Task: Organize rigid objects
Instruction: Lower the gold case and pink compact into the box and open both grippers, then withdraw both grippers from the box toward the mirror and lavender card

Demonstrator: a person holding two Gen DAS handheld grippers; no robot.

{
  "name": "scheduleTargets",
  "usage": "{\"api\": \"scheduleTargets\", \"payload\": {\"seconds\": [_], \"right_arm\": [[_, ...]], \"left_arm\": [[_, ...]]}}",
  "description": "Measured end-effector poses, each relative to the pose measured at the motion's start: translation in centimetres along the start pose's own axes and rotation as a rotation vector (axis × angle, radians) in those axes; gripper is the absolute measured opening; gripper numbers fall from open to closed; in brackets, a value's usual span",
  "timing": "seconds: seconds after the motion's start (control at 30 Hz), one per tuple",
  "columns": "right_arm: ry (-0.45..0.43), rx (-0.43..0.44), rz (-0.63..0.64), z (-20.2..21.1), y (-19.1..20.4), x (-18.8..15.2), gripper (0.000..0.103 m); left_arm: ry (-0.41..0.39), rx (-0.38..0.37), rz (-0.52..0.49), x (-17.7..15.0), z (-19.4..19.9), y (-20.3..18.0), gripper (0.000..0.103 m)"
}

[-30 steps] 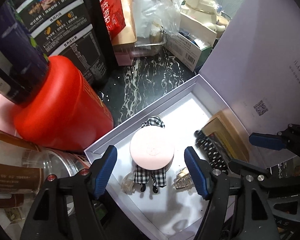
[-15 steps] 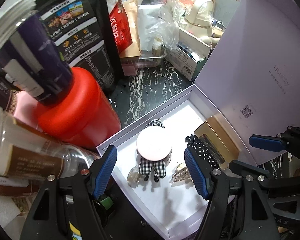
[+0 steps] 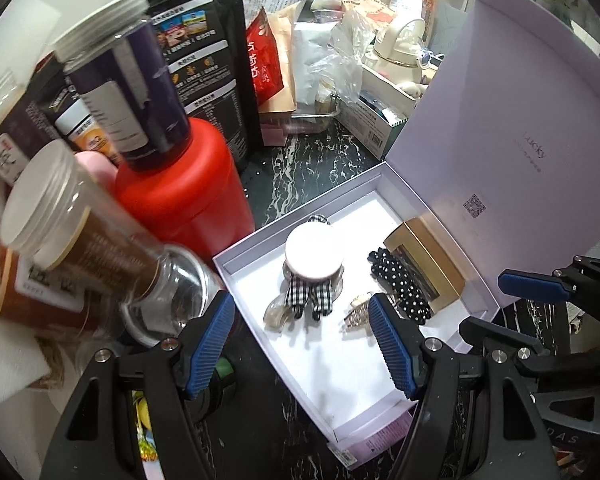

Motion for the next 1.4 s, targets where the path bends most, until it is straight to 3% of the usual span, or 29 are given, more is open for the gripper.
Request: {"api": "scheduleTargets", "payload": {"seconds": [0.77, 1.4], "right_arm": [[-0.017, 0.026, 0.038, 2.6, 3.5, -5.0, 0.052], [0.065, 0.061, 0.067, 1.3, 6.4, -11.1, 0.053]], "left_arm": [[-0.009, 0.013, 0.099, -6.9, 4.0, 1.1, 0.069], [0.056, 0.003, 0.159, -14.3, 3.9, 1.7, 0.069]]}}
Point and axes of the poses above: each gripper's, at about its wrist camera, not at the fingertips, and z roughly against the way its jaws point, y to its left, x to its top, the point moved 9 cm from there along -z, roughly the way its jaws point, and after that the axes turned 3 degrees about -x, right-handed, at the moved point
